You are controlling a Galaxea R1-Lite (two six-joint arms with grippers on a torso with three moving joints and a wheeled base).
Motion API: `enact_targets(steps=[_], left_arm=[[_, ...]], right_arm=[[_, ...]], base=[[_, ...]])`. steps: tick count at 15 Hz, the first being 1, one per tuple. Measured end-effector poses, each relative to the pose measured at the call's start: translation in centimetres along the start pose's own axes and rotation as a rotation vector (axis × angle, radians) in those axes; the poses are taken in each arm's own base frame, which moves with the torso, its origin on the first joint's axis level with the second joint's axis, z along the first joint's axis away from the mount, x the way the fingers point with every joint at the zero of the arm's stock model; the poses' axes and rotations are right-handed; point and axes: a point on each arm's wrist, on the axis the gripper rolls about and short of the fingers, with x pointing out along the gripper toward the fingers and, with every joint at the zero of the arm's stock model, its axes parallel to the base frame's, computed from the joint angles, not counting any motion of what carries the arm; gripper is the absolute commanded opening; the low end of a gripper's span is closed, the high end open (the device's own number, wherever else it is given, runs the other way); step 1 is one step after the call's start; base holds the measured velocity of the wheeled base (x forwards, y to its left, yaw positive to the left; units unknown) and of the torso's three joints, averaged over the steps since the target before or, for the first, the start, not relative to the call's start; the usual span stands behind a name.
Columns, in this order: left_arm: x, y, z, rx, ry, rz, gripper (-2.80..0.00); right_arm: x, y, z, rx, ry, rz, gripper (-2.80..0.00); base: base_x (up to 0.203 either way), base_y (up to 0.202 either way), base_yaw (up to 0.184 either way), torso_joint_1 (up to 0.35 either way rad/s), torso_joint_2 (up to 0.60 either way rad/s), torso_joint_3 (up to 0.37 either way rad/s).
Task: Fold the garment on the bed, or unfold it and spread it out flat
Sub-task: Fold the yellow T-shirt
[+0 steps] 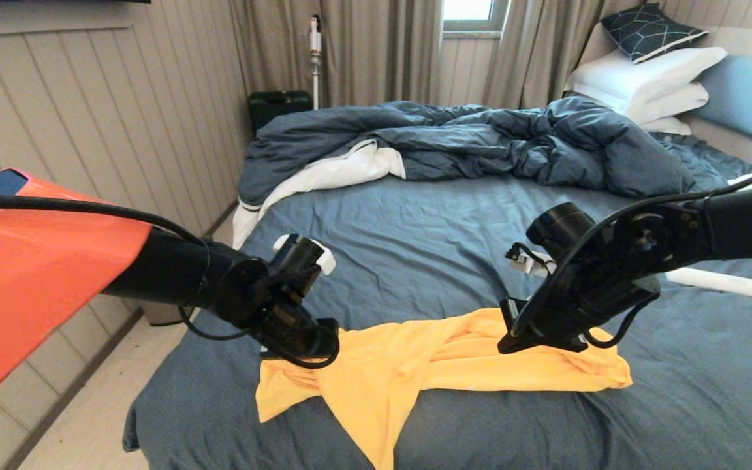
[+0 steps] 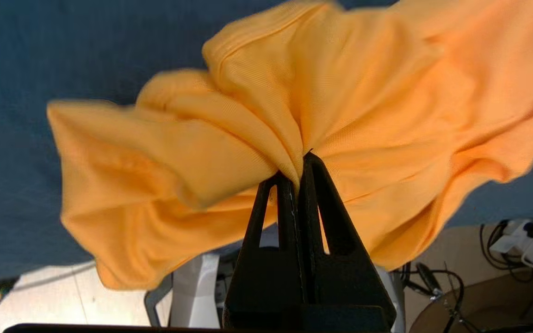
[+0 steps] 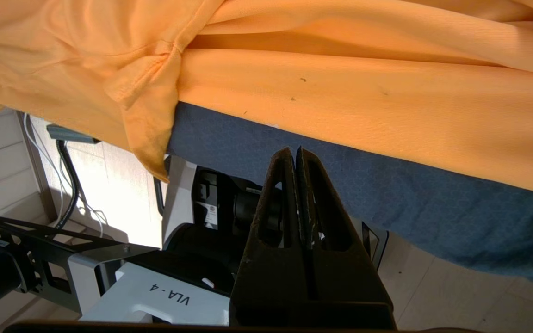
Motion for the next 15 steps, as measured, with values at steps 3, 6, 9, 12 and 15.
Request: enact_targets(steps=[3,6,9,12,15], left_arm=[[-0.4,0.7,1.9,-0.011,-0.056,-0.010,-2.80],[0.5,1.5,4.3,-0.042,-0.101,-0.007,-2.80],[1.4,3.3,6.5,-0.058,-0.144,0.011,-2.80],[1.4,4.7,7.9,-0.055,-0.174,0.022,-2.80],[1.8,5.5,8.1,-0.042,-0.166,0.037,-2.80]], right_arm=[[0.2,0.0,0.0,0.001,0.007,-0.002,-2.80],[0.4,-0.1,0.0,0.002,0.010,-0.003,-2.80],[0.4,-0.1,0.0,0.003,0.010,-0.003,-2.80],[0.7,0.0,0.2,0.000,0.004,-0.001,-2.80],[1.2,0.1,0.2,-0.004,0.012,-0.002,-2.80]], base=[[0.000,0.000,0.000,0.000,0.00,0.000],[0.000,0.000,0.000,0.000,0.00,0.000],[0.000,0.000,0.000,0.000,0.00,0.000],[0.000,0.000,0.000,0.000,0.00,0.000],[0.000,0.000,0.000,0.000,0.00,0.000]])
